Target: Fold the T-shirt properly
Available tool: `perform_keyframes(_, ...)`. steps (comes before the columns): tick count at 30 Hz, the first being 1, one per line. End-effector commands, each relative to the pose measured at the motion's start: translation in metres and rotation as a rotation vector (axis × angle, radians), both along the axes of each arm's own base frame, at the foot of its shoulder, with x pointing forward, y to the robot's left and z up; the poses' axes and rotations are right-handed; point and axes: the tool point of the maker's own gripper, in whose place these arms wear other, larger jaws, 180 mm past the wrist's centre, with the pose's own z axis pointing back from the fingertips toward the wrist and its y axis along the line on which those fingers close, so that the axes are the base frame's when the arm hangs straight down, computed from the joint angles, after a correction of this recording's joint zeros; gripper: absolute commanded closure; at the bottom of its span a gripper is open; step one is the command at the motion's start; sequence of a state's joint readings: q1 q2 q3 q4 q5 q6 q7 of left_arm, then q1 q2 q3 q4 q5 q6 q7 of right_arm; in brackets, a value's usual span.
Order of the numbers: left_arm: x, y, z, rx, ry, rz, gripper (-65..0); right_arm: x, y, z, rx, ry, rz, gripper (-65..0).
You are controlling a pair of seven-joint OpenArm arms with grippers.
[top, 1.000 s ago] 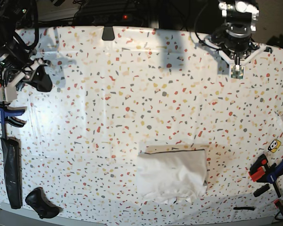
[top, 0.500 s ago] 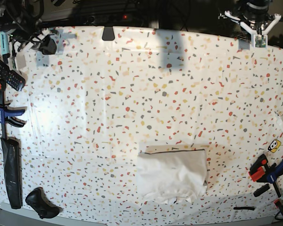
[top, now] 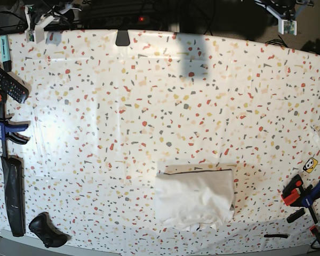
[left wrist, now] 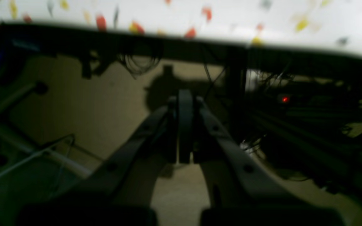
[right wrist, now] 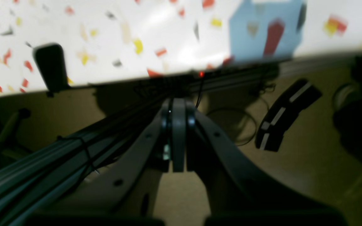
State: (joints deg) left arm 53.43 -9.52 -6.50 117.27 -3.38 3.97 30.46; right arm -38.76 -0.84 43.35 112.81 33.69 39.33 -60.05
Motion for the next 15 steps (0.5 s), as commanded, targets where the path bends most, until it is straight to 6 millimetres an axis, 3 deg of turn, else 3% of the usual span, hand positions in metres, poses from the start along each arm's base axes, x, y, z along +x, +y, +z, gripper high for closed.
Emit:
perform_keyframes(1,-0.007,0.003,-0.003,0.009,0.008,-0.001,0.0,-0.004,-0.002,-0.001,-0.012,0.007,0.008,0.0)
perform_keyframes(9,-0.047,0.019,-0.053,0.030,0.078,0.021,0.0,-0.048,-0.007,-0.052,0.077,0.154,-0.092,0.0)
perform_keyframes(15,-0.063,0.019,-0.097,-0.007,0.174,0.018,0.0,-0.091,-0.036,-0.095,0.005,0.267,-0.115,0.0)
